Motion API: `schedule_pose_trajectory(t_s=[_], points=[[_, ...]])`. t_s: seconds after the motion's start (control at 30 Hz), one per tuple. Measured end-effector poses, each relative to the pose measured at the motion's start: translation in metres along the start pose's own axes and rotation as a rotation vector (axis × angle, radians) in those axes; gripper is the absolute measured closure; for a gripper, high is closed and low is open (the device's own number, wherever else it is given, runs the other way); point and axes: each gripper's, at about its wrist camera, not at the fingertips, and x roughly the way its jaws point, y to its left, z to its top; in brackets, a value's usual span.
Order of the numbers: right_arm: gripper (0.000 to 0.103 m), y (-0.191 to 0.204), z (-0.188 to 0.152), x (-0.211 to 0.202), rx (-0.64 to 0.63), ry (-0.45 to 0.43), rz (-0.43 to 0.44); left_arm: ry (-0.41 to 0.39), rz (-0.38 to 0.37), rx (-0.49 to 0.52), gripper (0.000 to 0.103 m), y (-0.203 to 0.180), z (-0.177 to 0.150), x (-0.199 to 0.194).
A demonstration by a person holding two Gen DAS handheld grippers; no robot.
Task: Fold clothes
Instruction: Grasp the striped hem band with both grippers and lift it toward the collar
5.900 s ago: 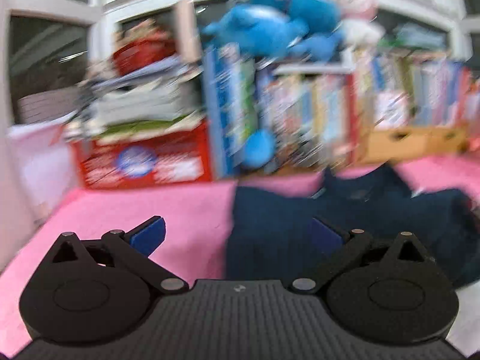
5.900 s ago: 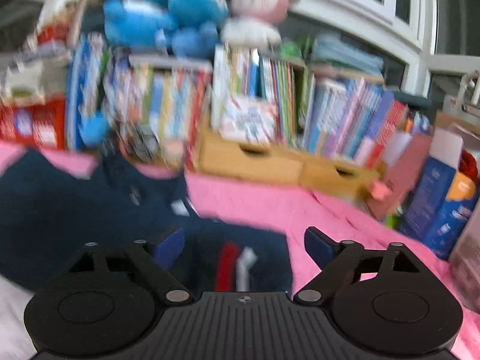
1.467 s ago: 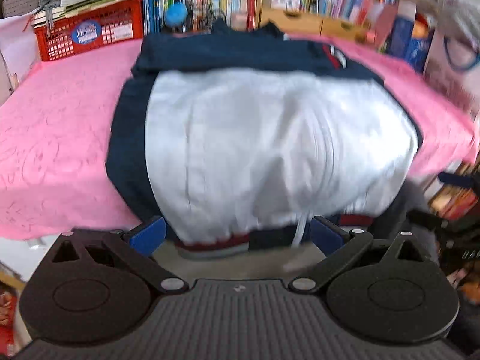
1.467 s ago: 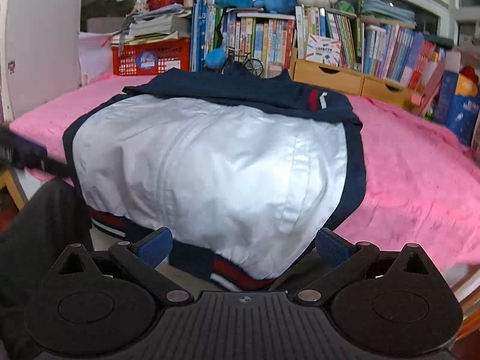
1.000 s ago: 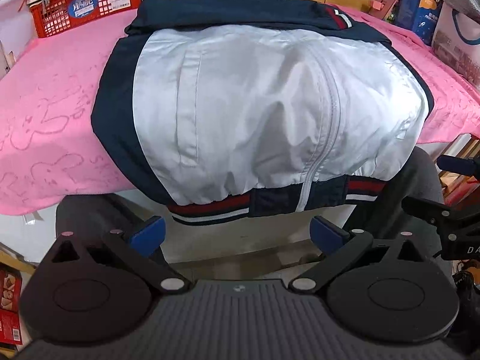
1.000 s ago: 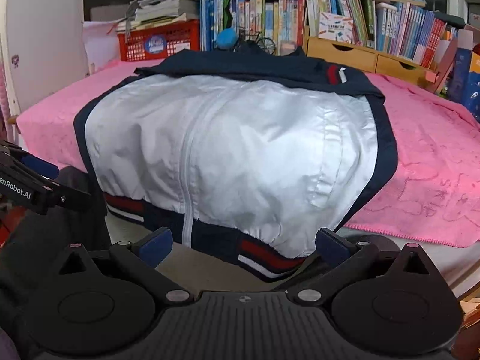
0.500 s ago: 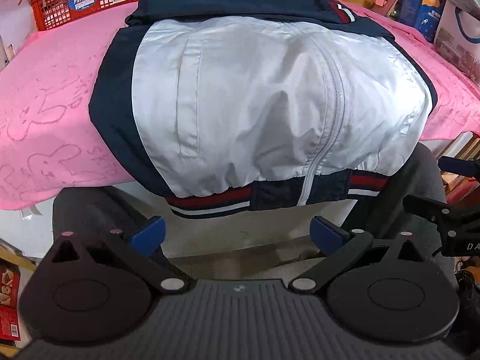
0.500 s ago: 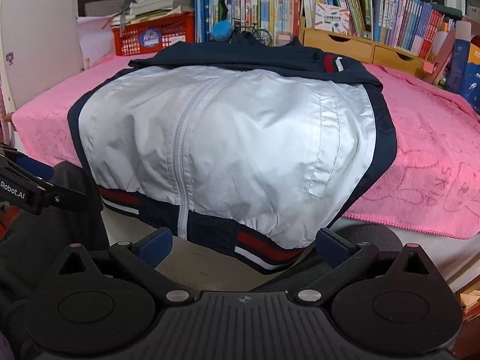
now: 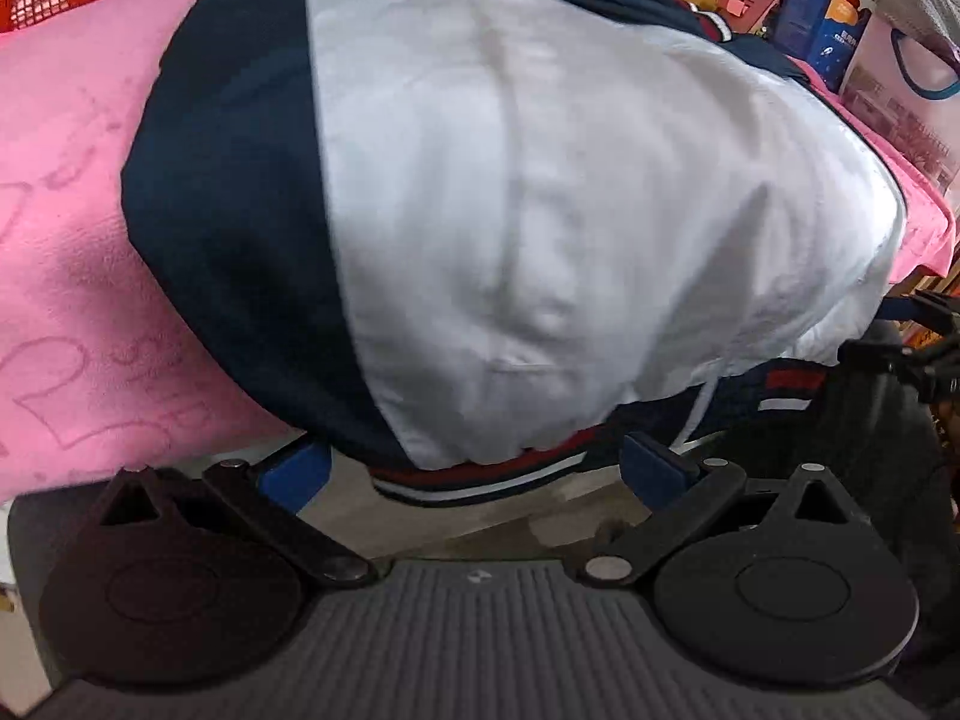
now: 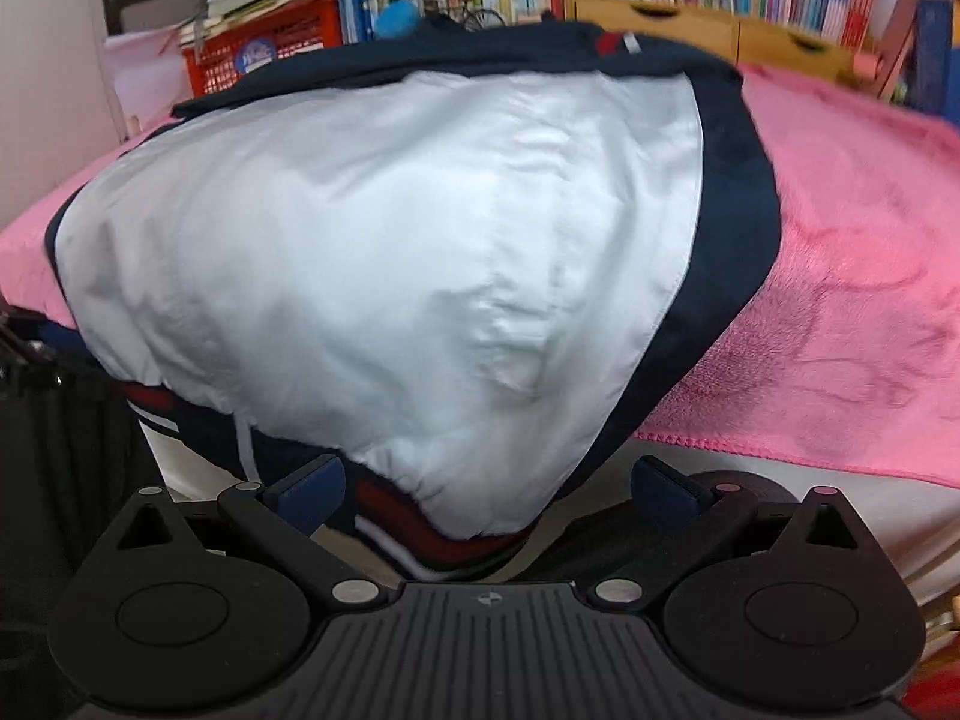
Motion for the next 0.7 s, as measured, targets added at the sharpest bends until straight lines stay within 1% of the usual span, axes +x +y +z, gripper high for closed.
schedule_pose_trajectory(t_s=[0.1, 0.2, 0.23, 0.3, 0.33, 0.37, 0.4, 0.43, 0.47, 0.5, 0.53, 0.57, 0.6, 0.63, 0.67, 0.7], points=[[0.0, -0.008, 0.003, 0.014, -0.013, 0.008, 0.032, -0.016, -0.018, 0.014, 0.0, 0.006, -0.001, 0.008], [0.003, -0.017, 0.005, 0.026, 0.003, 0.013, 0.11, -0.06, -0.023, 0.007, 0.0, 0.009, -0.003, 0.017], [0.008, -0.02, 0.007, 0.029, 0.015, 0.021, 0.145, -0.079, -0.027, 0.0, 0.0, 0.01, -0.005, 0.019], [0.023, -0.025, 0.007, 0.031, 0.033, 0.031, 0.189, -0.094, -0.057, -0.024, 0.0, 0.01, -0.006, 0.024], [0.042, -0.027, 0.006, 0.03, 0.04, 0.036, 0.202, -0.093, -0.086, -0.037, 0.0, 0.011, -0.007, 0.026], [0.061, -0.028, 0.006, 0.028, 0.049, 0.045, 0.217, -0.08, -0.131, -0.048, 0.006, 0.011, -0.007, 0.026], [0.068, -0.029, 0.006, 0.023, 0.067, 0.065, 0.251, -0.036, -0.173, -0.057, 0.012, 0.009, -0.007, 0.024], [0.078, -0.03, 0.007, 0.015, 0.084, 0.089, 0.294, 0.035, -0.207, -0.069, 0.031, 0.006, -0.006, 0.021], [0.081, -0.029, 0.008, 0.004, 0.098, 0.109, 0.341, 0.094, -0.247, -0.091, 0.053, 0.004, -0.005, 0.014], [0.082, -0.026, 0.012, -0.013, 0.104, 0.112, 0.399, 0.113, -0.317, -0.122, 0.057, 0.003, -0.004, 0.0], [0.082, -0.024, 0.017, -0.033, 0.114, 0.088, 0.461, 0.09, -0.414, -0.138, 0.058, 0.002, -0.002, -0.019], [0.082, -0.022, 0.026, -0.052, 0.126, 0.039, 0.51, 0.05, -0.499, -0.136, 0.057, -0.001, 0.004, -0.039], [0.082, -0.023, 0.04, -0.063, 0.146, -0.019, 0.531, -0.002, -0.552, -0.114, 0.057, -0.004, 0.012, -0.059], [0.082, -0.024, 0.054, -0.074, 0.166, -0.077, 0.551, -0.067, -0.576, -0.078, 0.057, -0.009, 0.024, -0.08], [0.082, -0.025, 0.068, -0.085, 0.185, -0.135, 0.571, -0.146, -0.578, -0.034, 0.055, -0.012, 0.039, -0.099], [0.082, -0.026, 0.083, -0.095, 0.205, -0.193, 0.59, -0.227, -0.558, 0.006, 0.052, -0.013, 0.055, -0.114]])
